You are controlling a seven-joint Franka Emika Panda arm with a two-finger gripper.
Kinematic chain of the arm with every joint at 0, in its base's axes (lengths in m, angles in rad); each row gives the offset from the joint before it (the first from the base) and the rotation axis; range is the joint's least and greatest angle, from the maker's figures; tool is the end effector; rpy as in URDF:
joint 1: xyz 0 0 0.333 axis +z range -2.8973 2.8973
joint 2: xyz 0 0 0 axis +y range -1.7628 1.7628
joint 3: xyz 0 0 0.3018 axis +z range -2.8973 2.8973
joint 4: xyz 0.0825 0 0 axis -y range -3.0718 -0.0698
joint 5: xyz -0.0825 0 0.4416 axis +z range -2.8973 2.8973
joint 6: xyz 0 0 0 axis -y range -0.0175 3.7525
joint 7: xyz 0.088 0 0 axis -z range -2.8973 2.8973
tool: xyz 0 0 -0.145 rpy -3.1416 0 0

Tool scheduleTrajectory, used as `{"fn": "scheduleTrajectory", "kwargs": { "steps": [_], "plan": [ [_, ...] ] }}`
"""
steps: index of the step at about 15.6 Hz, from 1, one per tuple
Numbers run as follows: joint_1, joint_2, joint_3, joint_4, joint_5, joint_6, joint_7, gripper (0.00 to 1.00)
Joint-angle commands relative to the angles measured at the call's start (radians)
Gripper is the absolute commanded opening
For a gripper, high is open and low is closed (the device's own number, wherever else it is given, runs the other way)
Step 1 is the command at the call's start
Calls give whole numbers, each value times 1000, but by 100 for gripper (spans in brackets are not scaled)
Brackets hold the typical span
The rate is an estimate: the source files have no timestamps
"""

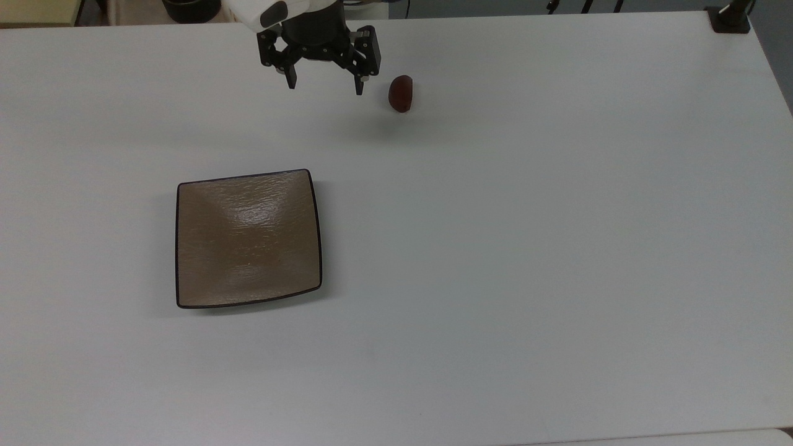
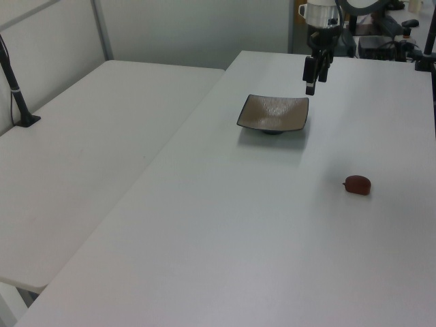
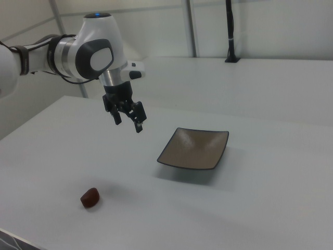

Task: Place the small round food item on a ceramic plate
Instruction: 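Move the open gripper toward the small dark-red food item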

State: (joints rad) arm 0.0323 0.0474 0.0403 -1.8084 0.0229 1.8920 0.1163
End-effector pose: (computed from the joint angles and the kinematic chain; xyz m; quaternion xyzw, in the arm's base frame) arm 0.6350 0.0485 0.4439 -0.9994 0.0253 -0.0169 0.0135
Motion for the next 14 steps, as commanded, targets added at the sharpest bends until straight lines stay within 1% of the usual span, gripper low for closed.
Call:
{"fn": "scheduleTrajectory", "kwargs": {
  "steps": [1, 3, 6, 14],
  "plan": [
    [12, -23, -10, -2, 8, -18, -49, 100],
    [11, -23, -10, -2, 8, -17, -49, 100],
    [12, -24, -10, -3, -20, -22, -67, 100],
    [14, -35, -10, -22, -38, -19, -106, 100]
  ]
}}
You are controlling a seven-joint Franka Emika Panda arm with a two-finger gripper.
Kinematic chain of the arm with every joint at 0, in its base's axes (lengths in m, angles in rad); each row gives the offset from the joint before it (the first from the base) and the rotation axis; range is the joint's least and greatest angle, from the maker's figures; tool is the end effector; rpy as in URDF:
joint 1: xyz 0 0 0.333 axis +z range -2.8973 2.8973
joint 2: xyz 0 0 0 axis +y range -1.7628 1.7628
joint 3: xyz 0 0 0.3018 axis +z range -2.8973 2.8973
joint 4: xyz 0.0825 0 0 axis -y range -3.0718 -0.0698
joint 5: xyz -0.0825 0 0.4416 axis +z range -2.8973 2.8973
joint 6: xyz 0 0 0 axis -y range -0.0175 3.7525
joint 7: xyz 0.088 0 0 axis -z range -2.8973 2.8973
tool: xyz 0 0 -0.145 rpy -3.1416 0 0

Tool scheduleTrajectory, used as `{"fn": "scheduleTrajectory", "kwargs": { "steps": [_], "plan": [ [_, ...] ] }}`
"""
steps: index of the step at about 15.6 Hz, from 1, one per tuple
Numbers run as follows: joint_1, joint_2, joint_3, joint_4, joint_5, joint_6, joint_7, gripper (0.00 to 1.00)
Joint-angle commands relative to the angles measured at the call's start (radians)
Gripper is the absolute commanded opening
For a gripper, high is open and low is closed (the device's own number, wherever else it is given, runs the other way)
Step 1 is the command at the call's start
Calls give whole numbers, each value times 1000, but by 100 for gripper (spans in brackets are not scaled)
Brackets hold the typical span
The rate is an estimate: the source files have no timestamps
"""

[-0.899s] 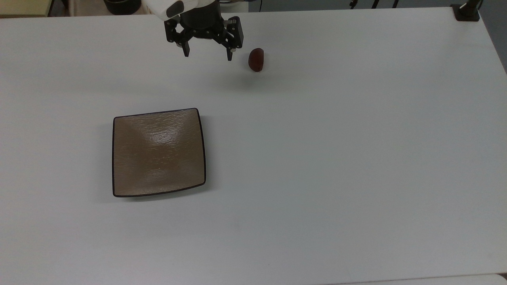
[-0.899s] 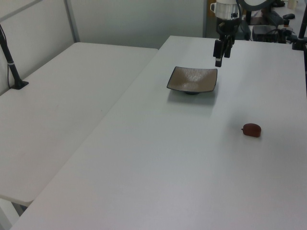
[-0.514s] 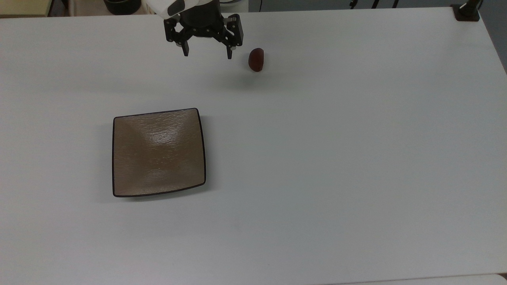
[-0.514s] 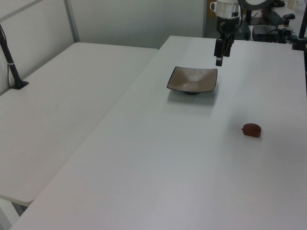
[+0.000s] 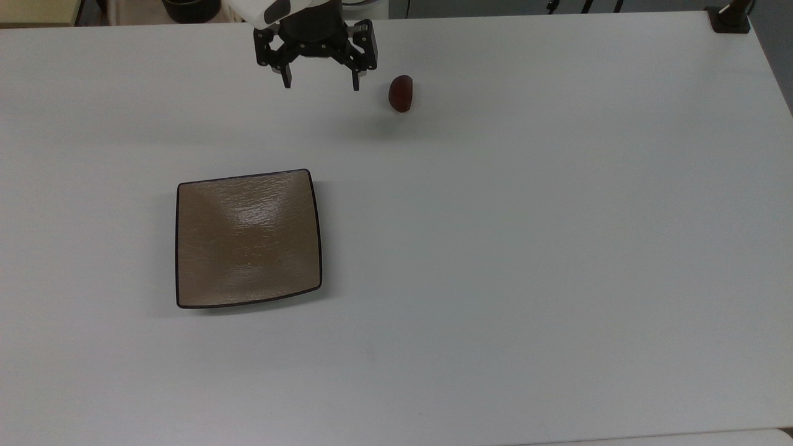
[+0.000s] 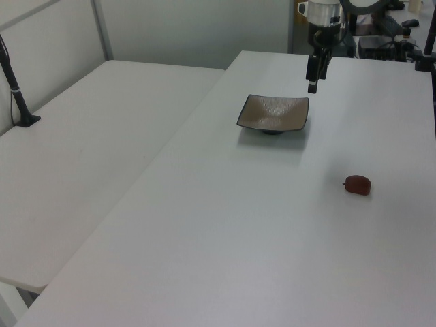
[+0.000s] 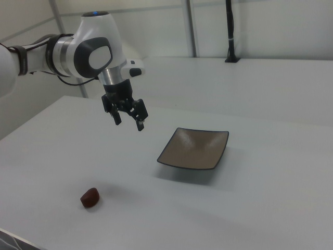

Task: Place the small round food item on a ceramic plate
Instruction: 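Move the open gripper toward the small dark-red food item, then lower the gripper over the food item and close on it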

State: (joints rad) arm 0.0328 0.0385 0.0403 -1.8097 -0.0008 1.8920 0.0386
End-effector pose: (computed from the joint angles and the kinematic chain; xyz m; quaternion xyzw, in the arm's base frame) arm 0.6340 0.0461 0.4488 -0.9996 -0.0173 -0.0219 0.0016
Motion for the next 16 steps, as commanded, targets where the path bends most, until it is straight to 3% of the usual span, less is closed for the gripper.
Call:
{"fn": "scheduleTrajectory", "kwargs": {
  "steps": [1, 11, 16],
  "plan": [
    [13, -29, -10, -28, -14, -19, -29, 100],
    [73, -126, -5, -224, -21, 10, -60, 100],
    [136, -149, -2, -396, -7, 94, -60, 100]
  ]
}}
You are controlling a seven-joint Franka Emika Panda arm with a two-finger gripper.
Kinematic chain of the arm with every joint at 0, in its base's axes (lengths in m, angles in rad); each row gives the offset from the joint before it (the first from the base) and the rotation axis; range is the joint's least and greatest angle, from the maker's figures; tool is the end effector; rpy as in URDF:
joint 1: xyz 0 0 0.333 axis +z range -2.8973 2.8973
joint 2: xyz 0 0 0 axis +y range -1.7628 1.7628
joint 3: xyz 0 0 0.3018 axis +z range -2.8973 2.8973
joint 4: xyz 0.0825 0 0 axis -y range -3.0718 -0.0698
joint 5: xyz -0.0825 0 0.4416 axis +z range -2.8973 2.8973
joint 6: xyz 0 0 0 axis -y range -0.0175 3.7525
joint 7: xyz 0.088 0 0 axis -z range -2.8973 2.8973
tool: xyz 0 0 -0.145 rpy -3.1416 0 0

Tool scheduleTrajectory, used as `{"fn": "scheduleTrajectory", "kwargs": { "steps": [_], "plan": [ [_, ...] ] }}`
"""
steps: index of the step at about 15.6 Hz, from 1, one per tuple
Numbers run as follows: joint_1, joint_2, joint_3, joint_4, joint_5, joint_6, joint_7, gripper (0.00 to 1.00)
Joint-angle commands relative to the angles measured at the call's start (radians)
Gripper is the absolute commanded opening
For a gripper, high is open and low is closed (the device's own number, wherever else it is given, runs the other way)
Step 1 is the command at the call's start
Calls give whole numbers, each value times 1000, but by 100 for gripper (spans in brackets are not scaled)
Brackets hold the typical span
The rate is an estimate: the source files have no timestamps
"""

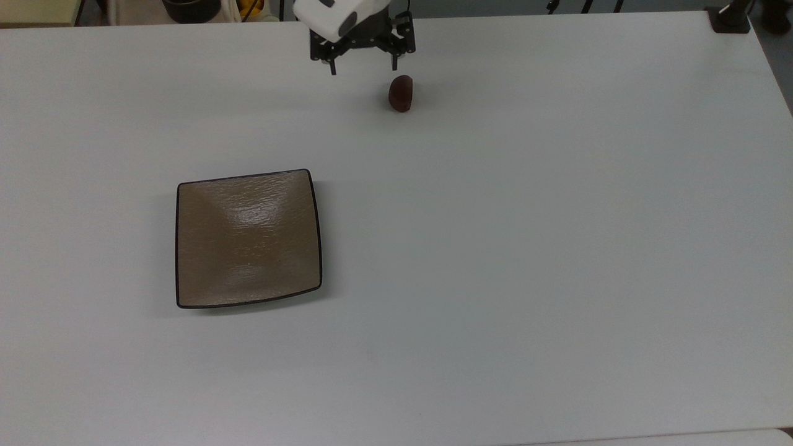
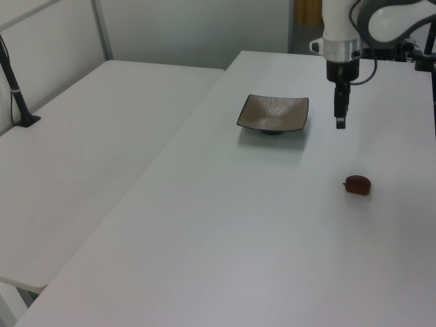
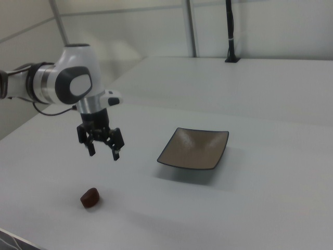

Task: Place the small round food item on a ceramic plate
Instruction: 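Lower the gripper over the food item and close on it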

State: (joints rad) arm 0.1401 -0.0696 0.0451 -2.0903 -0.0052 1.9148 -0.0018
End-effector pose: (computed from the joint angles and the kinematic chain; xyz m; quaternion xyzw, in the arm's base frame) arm 0.5574 0.1039 0.3685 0.9941 0.0941 -0.0524 0.0088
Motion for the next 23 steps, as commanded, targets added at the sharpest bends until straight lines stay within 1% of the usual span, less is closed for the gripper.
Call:
{"fn": "scheduleTrajectory", "kwargs": {
  "steps": [1, 6, 8, 11, 14, 16, 18, 22, 23],
  "plan": [
    [30, -41, -4, -131, -1, 81, -18, 100],
    [52, -24, 7, -194, 1, 139, -18, 100],
    [58, -1, 9, -195, 2, 145, -18, 100],
    [84, 36, 9, -197, 24, 145, -17, 100],
    [96, 62, 9, -197, 25, 148, -11, 100],
    [104, 103, 10, -195, 27, 164, -7, 100],
    [115, 126, 27, -197, 28, 213, -3, 100],
    [116, 152, 36, -197, 27, 219, -6, 100],
    [116, 152, 36, -197, 25, 217, -7, 88]
  ]
}}
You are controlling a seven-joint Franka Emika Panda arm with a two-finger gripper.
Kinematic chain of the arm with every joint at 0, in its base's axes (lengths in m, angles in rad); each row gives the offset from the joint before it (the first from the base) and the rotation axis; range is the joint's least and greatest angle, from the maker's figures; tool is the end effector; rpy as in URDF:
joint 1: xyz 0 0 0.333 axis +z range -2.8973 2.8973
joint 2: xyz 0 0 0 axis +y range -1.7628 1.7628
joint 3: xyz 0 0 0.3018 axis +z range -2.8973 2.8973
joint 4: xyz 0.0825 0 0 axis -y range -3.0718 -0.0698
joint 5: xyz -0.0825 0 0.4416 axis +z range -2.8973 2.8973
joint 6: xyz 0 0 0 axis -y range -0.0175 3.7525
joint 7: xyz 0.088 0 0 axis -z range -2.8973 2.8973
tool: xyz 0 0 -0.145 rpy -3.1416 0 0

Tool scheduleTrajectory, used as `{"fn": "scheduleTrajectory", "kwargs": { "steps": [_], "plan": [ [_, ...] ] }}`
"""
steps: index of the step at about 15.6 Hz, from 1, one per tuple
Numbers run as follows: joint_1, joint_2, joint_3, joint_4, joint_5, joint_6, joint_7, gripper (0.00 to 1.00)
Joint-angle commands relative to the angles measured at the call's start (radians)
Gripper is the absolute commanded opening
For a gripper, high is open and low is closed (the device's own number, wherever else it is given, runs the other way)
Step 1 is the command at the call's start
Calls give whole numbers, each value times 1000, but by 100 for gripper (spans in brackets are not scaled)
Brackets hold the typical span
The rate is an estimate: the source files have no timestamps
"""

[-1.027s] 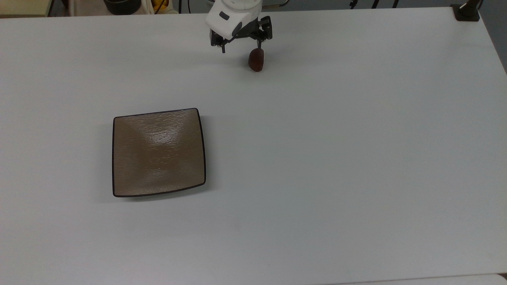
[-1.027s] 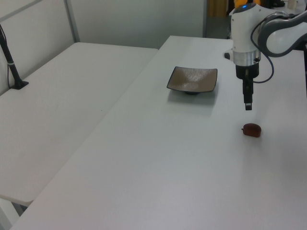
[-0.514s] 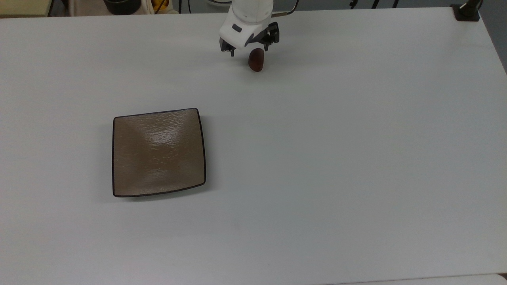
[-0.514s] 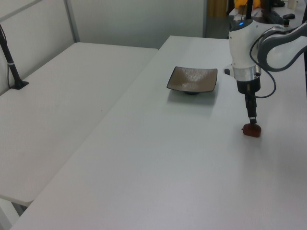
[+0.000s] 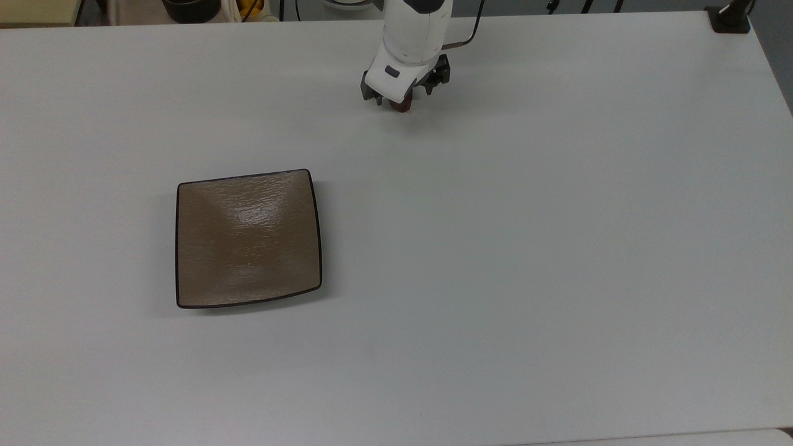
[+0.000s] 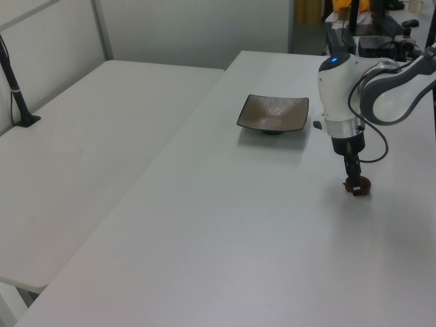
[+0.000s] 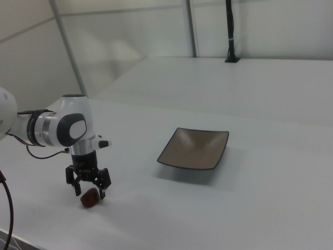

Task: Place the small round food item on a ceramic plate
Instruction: 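Lower the gripper over the food item and close on it, then lift the held food item and carry it toward the brown plate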

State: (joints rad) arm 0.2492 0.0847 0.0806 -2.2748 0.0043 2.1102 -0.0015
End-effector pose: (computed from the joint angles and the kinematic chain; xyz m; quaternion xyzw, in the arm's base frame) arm 0.4983 0.1717 0.2095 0.9788 0.1626 -0.1234 0.0153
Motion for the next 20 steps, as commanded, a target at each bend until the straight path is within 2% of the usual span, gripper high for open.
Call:
{"fn": "scheduleTrajectory", "kwargs": {
  "steps": [1, 2, 3, 4, 9, 16, 18, 20],
  "plan": [
    [7, -2, 2, -11, 16, 22, -6, 61],
    [5, -2, 2, -9, 16, 20, -5, 39],
    [5, -3, 1, -8, 16, 16, -5, 29],
    [4, -10, 1, -5, 16, 11, -5, 25],
    [-14, -49, 1, 46, 13, 8, -3, 25],
    [-120, -22, -8, 254, 11, 37, 18, 29],
    [-146, -8, -8, 274, 11, 135, 20, 29],
    [-165, 56, -13, 326, 2, 261, 46, 29]
  ]
}}
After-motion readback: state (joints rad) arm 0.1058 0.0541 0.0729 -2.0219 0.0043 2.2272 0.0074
